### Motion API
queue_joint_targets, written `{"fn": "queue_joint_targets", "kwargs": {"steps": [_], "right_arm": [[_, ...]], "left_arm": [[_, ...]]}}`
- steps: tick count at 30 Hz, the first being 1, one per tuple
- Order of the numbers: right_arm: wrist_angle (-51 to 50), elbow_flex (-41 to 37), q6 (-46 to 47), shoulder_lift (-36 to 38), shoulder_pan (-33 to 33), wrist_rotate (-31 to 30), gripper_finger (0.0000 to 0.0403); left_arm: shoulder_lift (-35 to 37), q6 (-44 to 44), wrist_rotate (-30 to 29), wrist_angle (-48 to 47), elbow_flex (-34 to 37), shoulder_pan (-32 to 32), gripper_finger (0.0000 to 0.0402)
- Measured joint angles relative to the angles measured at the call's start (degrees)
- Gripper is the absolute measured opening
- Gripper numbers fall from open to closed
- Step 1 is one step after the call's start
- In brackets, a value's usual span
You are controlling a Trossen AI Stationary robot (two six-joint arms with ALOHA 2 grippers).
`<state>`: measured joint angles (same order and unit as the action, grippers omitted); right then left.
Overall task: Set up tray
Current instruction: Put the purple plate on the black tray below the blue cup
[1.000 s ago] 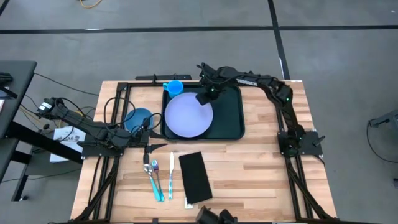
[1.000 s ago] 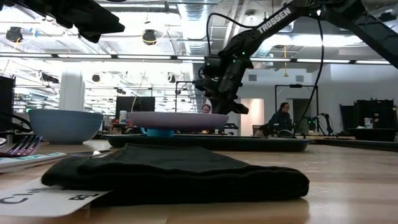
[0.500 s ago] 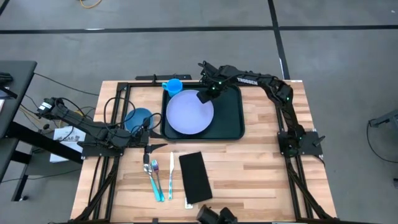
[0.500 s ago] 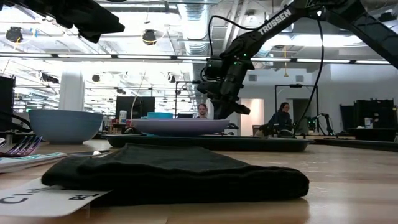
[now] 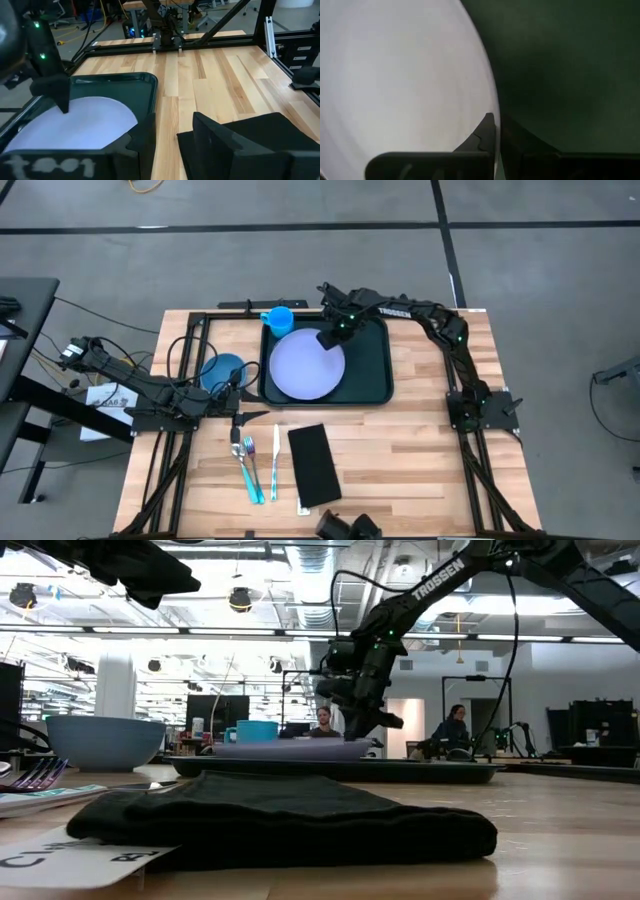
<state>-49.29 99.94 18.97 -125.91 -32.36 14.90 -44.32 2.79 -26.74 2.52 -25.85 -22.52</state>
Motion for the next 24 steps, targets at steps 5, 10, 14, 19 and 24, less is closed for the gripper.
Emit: {"fn": "queue_joint_targets", "kwargs": {"steps": [5, 10, 14, 19, 24], "right_arm": [[0.8, 0.1, -0.7, -0.9, 0.1, 1.1, 0.0001], [1.0, 0.1, -1.0, -0.9, 0.1, 1.1, 0.0014], [1.2, 0.1, -1.0, -0.8, 0.1, 1.0, 0.0038], [1.4, 0.1, -1.5, -0.8, 0.5, 1.7, 0.007], [-3.5, 1.7, -4.9, -0.8, 0.6, 1.5, 0.0105]], "left_arm": [[0.0, 0.0, 0.6, 0.0, 0.0, 0.0, 0.0119], [0.0, 0.0, 0.8, -0.1, 0.0, 0.0, 0.0119], [0.0, 0.0, 0.8, -0.1, 0.0, 0.0, 0.0119], [0.0, 0.0, 0.8, -0.3, 0.0, 0.0, 0.0119], [0.0, 0.0, 0.7, -1.5, 0.0, 0.0, 0.0119]]}}
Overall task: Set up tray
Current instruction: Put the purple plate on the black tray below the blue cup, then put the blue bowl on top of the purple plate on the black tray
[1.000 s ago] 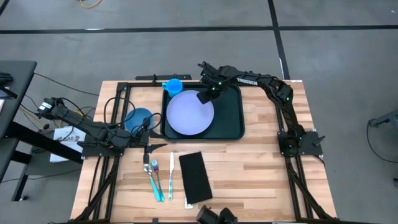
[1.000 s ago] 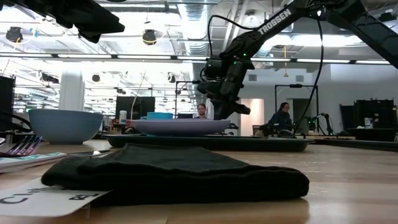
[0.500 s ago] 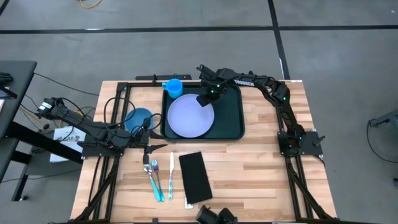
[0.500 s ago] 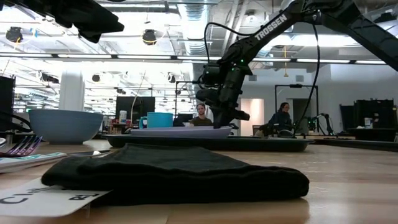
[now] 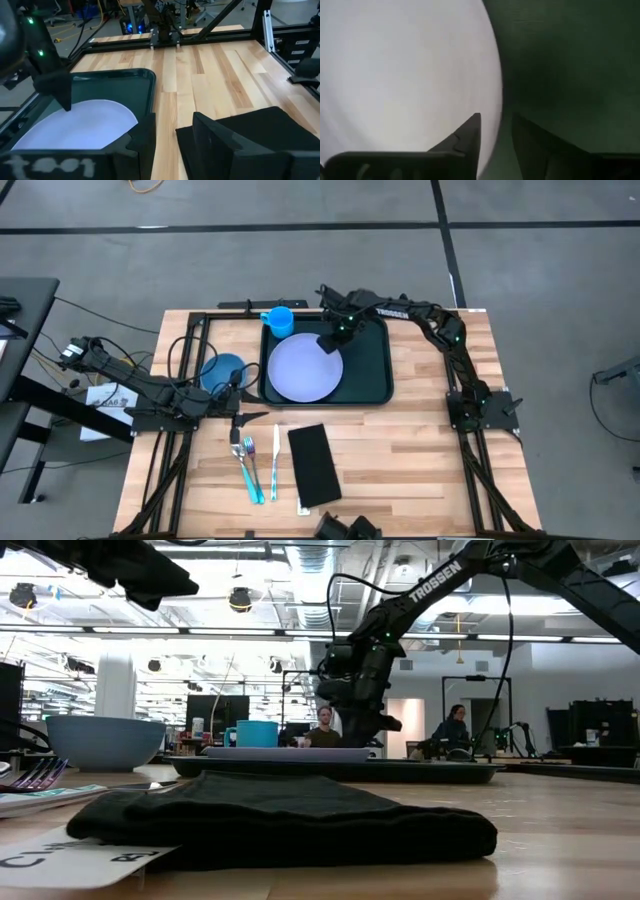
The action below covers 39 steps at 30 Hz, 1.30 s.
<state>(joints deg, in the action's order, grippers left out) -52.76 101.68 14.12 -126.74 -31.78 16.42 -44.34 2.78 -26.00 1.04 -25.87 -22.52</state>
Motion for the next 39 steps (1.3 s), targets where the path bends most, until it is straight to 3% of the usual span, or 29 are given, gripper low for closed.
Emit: {"fn": "queue_joint_targets", "kwargs": {"steps": [8, 11, 16, 21, 24, 30, 39], "right_arm": [[-8.6, 8.7, -2.8, 0.1, 0.4, -0.2, 0.0144], [-14.2, 12.1, -4.6, 0.7, 1.1, -3.2, 0.0149], [-17.7, 11.5, -6.9, 6.8, 4.4, -14.1, 0.0149], [-17.4, 8.8, -7.1, 14.2, 8.0, -16.5, 0.0144], [-17.2, 5.7, -7.4, 19.8, 11.2, -16.7, 0.0141], [-14.2, -4.6, -14.1, 33.1, 19.2, -16.3, 0.0141], [11.8, -30.3, -12.5, 55.4, 34.0, -15.3, 0.0133]], "left_arm": [[-1.3, 2.4, 0.3, -1.0, 0.0, 0.0, 0.0119], [-2.2, 2.2, -0.2, -3.3, 0.0, 0.2, 0.0119], [-2.8, 16.2, -6.9, -23.7, -5.3, 1.0, 0.0119], [-3.3, 30.5, -2.2, -44.8, -12.4, 1.0, 0.0119], [-3.7, 35.7, 2.6, -52.9, -14.9, 1.0, 0.0119], [-7.3, 40.1, 6.4, -60.5, -15.7, 2.7, 0.0119], [-13.9, 33.9, 7.5, -62.3, -15.7, 6.6, 0.0119]]}}
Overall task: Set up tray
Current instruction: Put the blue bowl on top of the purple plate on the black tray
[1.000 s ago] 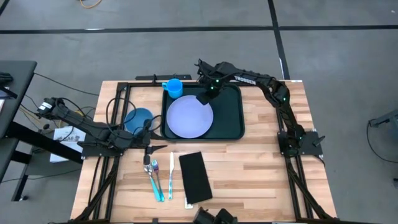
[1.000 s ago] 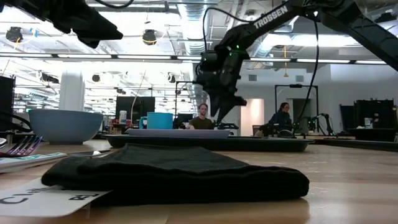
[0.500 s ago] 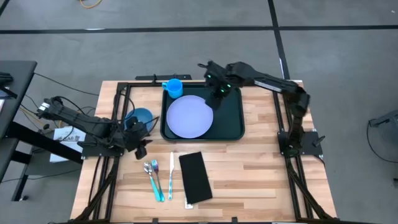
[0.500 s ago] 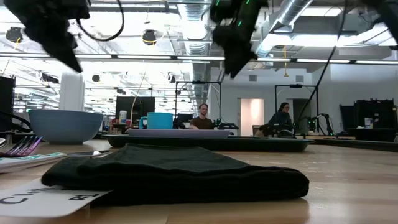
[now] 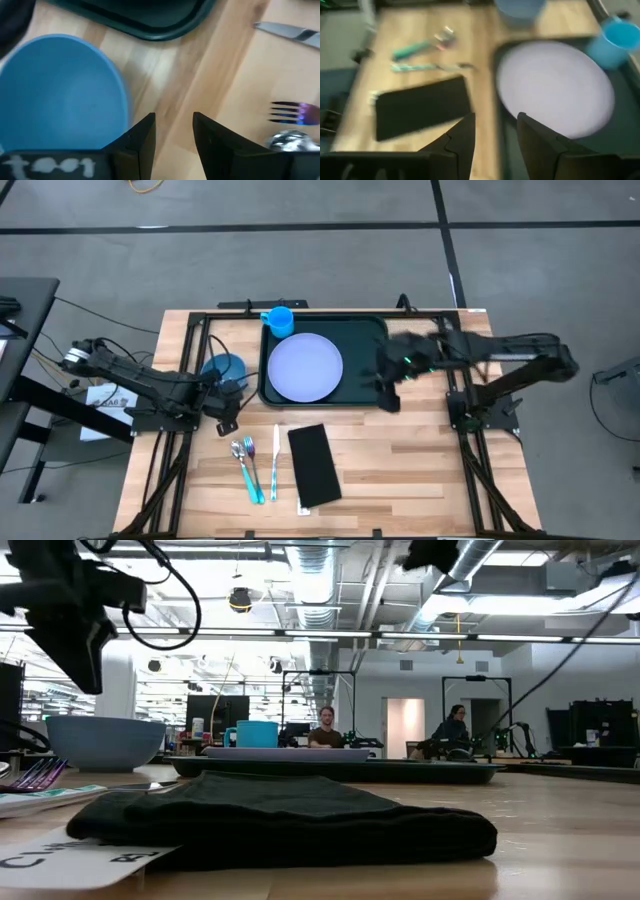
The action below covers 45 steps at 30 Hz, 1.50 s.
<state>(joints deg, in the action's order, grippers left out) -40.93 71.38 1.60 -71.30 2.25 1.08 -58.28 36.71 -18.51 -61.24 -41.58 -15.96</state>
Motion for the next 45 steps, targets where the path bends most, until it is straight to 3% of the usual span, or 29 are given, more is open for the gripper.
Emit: {"fn": "queue_joint_targets", "kwargs": {"steps": [8, 15, 20, 33, 45], "right_arm": [[18.6, -19.2, 5.3, 8.7, 12.0, -6.6, 0.0138], [30.4, -26.8, 5.2, 7.3, 19.2, -11.0, 0.0137], [34.5, -27.8, 0.6, 5.3, 22.1, -14.6, 0.0139], [34.8, -27.8, -0.6, 5.6, 22.9, -14.7, 0.0136], [34.3, -27.8, -0.6, 5.6, 22.8, -14.7, 0.0135]], "left_arm": [[1.3, -3.7, -1.3, -1.7, 0.0, 5.2, 0.0119], [1.3, -13.0, 8.5, -4.4, 0.0, 9.9, 0.0119], [0.9, -18.1, 11.8, -5.9, 0.0, 11.3, 0.0127], [-0.2, -21.3, 9.8, -6.8, 0.0, 13.5, 0.0171], [-16.2, -18.9, 9.3, -6.8, 0.0, 19.4, 0.0174]]}}
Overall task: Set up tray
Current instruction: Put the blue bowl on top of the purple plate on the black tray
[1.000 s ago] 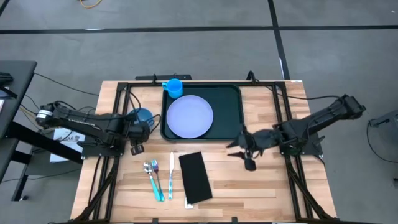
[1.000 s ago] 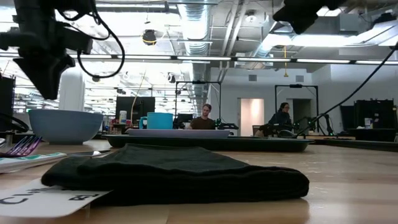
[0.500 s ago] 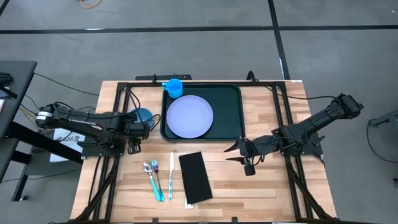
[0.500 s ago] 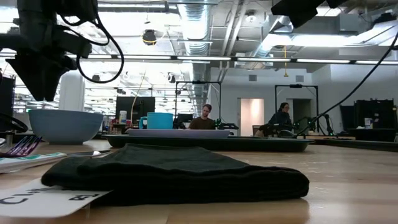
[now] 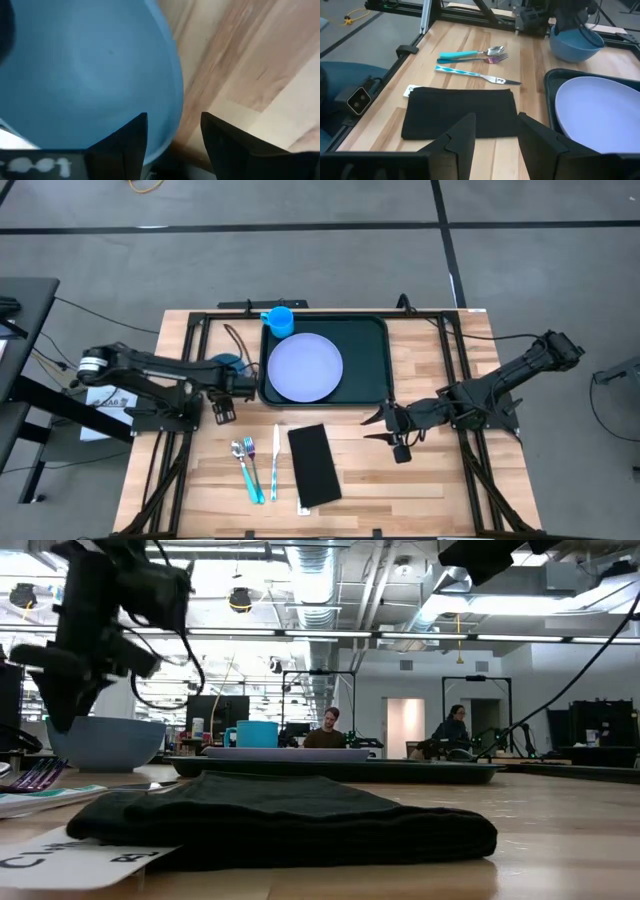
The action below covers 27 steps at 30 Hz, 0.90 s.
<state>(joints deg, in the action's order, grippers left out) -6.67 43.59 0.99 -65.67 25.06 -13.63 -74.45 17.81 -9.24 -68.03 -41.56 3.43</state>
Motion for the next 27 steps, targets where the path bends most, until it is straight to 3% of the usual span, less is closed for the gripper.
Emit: {"fn": "queue_joint_targets", "kwargs": {"steps": [7, 15, 19, 27], "right_arm": [[-0.8, 0.0, 0.0, 0.0, 0.0, 0.0, 0.0138], [-1.3, 0.0, 0.5, 0.0, 0.0, 0.0, 0.0137], [-1.3, 0.0, 0.5, 0.0, 0.0, 0.0, 0.0139], [-1.3, 0.0, 0.5, 0.0, 0.0, 0.0, 0.0134]], "left_arm": [[-6.8, -0.9, 2.8, 0.1, 0.0, 1.3, 0.0174], [-7.3, -1.0, 2.8, -0.1, -0.9, 1.2, 0.0165], [-7.3, -2.2, 2.7, 0.0, -2.3, 1.2, 0.0126], [-7.3, -2.6, 2.6, -0.2, -5.1, 1.2, 0.001]]}}
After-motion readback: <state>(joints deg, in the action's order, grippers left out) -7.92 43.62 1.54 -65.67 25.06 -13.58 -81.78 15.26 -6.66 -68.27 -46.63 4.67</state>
